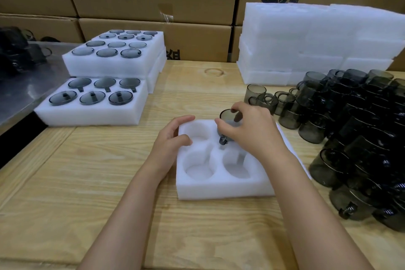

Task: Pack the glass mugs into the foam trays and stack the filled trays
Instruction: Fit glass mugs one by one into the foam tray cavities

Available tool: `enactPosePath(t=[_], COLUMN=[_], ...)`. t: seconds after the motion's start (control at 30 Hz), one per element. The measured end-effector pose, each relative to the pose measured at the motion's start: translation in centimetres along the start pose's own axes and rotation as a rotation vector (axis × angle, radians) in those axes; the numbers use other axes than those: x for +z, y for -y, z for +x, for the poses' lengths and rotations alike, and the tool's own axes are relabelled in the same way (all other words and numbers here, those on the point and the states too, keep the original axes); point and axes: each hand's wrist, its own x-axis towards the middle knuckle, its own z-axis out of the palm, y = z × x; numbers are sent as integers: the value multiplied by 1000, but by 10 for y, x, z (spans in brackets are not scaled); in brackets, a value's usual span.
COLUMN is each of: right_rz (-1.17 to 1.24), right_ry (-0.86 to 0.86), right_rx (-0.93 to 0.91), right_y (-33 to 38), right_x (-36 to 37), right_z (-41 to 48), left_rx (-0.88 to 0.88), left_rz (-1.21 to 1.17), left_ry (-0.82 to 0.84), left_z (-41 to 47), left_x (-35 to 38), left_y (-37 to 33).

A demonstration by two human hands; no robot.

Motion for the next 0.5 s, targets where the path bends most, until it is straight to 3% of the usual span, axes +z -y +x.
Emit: enactPosePath(t=[0.23,0.4,0.5], right_rz=[-111,-97,-201], right_ry=[136,127,337], right_rx=[-70,-110,-150], right_y=[-5,7,17], right_x=[6,1,16], right_z=[2,22,38], left_rx=[-7,12,18], left_rz=[7,23,35], left_ry=[-14,-17,-18], left_z=[-1,0,1], left_x=[1,1,0], left_y=[-1,-1,0])
